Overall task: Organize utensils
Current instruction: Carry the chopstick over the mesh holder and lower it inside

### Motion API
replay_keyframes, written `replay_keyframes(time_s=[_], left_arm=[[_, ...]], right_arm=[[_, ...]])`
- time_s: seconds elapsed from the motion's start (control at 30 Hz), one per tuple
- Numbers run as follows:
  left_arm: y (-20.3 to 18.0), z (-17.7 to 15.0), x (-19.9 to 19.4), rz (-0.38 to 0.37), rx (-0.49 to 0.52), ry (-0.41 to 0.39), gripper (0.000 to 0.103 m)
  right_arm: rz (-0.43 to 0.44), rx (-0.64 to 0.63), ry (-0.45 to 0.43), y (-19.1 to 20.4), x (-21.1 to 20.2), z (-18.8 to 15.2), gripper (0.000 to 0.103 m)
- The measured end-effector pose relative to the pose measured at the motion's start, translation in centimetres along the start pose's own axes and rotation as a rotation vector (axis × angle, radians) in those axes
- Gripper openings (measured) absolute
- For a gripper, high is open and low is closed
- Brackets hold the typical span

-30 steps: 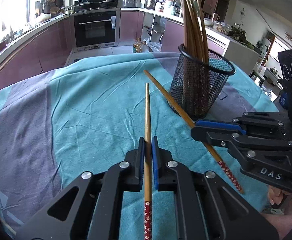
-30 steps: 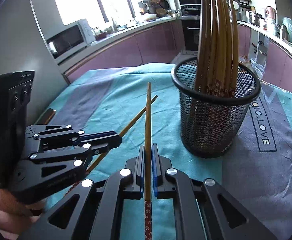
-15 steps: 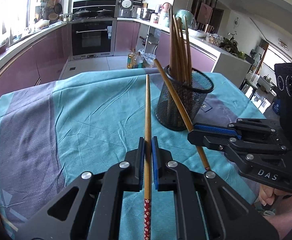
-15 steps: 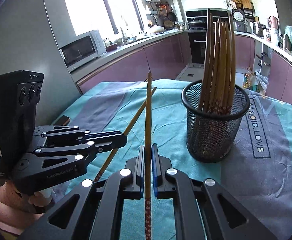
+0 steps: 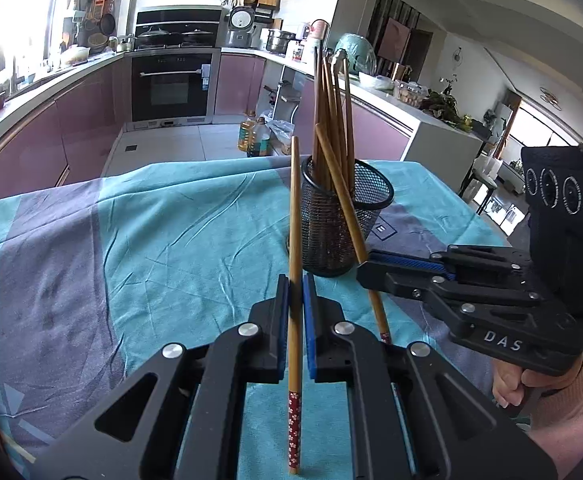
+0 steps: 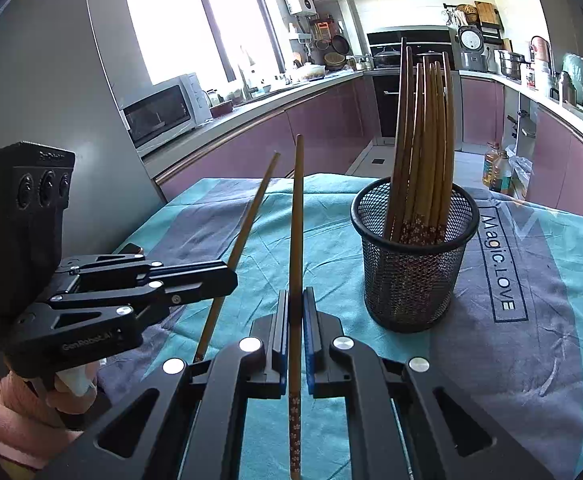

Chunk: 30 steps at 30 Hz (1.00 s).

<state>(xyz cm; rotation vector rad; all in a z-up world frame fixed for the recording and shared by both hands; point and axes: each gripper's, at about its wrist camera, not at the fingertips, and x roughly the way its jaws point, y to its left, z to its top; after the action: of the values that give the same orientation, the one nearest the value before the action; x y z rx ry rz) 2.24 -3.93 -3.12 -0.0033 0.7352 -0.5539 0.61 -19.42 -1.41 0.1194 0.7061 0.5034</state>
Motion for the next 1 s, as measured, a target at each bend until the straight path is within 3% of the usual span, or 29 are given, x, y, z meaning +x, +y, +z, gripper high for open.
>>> replay_keyframes(time_s=[1.0], left_arm=[[-0.6, 0.2, 1.3, -0.06, 0.02, 0.038, 0.007]], right_arm=[[0.032, -0.053, -0.032, 1.1, -0.9, -0.2, 0.006]])
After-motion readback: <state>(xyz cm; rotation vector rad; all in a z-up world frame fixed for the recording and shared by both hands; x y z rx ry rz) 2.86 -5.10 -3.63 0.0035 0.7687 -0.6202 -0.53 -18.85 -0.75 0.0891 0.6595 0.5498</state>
